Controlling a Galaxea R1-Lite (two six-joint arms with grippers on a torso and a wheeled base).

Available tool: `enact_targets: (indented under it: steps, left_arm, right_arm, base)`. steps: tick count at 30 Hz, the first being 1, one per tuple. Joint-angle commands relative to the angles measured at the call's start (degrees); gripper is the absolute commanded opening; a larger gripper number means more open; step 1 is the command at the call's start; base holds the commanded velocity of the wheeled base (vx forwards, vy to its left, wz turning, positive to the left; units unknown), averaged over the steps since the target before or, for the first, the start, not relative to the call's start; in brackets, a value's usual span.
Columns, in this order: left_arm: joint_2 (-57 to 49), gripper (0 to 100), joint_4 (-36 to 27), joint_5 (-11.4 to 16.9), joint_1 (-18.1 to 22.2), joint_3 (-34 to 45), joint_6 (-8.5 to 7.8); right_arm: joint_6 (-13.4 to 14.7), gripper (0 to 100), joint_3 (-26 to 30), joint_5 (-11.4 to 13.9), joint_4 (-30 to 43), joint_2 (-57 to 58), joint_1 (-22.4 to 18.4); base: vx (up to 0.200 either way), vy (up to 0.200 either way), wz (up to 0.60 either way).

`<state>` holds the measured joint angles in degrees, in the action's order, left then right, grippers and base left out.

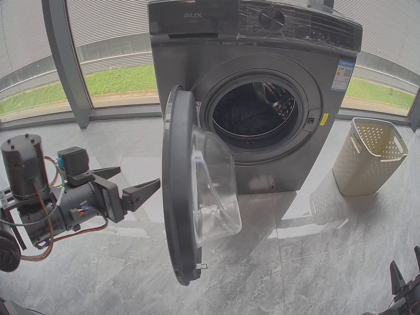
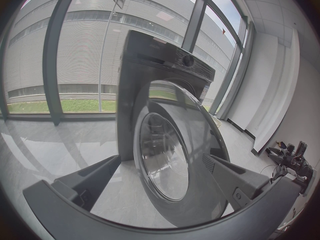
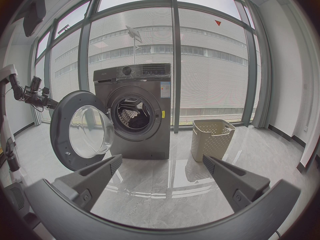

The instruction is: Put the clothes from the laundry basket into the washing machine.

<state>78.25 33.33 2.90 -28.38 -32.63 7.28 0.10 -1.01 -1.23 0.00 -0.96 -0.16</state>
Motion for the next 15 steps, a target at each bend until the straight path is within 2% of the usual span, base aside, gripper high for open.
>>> enact_targets:
  steps: [1, 8, 11, 13, 15]
  left_arm:
    - [5.24, 100, 0.60, -0.53, -2.29, -2.61, 0.02]
    - [14.82, 100, 9.39, -0.79, -2.38, -6.65, 0.02]
    - [18.69, 100, 12.37, -2.81, -3.79, -10.61, 0.37]
    - [21.24, 100, 13.34, -4.75, -4.40, -13.24, 1.16]
    - [22.56, 100, 13.34, -5.01, -5.19, -14.74, 1.86]
  right_arm:
    - [-0.01, 100, 0.92, 0.00, 0.00, 0.00, -0.02]
    - [-0.01, 100, 0.92, 0.00, 0.00, 0.00, -0.02]
    - [-0.01, 100, 0.92, 0.00, 0.00, 0.00, -0.02]
    - [-0.01, 100, 0.92, 0.00, 0.00, 0.00, -0.02]
    - [-0.01, 100, 0.92, 0.00, 0.00, 0.00, -0.02]
  base:
    - [0.000, 0.000, 0.00]
    - [0.000, 0.000, 0.00]
    - [0.000, 0.000, 0.00]
    - [0.000, 0.000, 0.00]
    - [0.000, 0.000, 0.00]
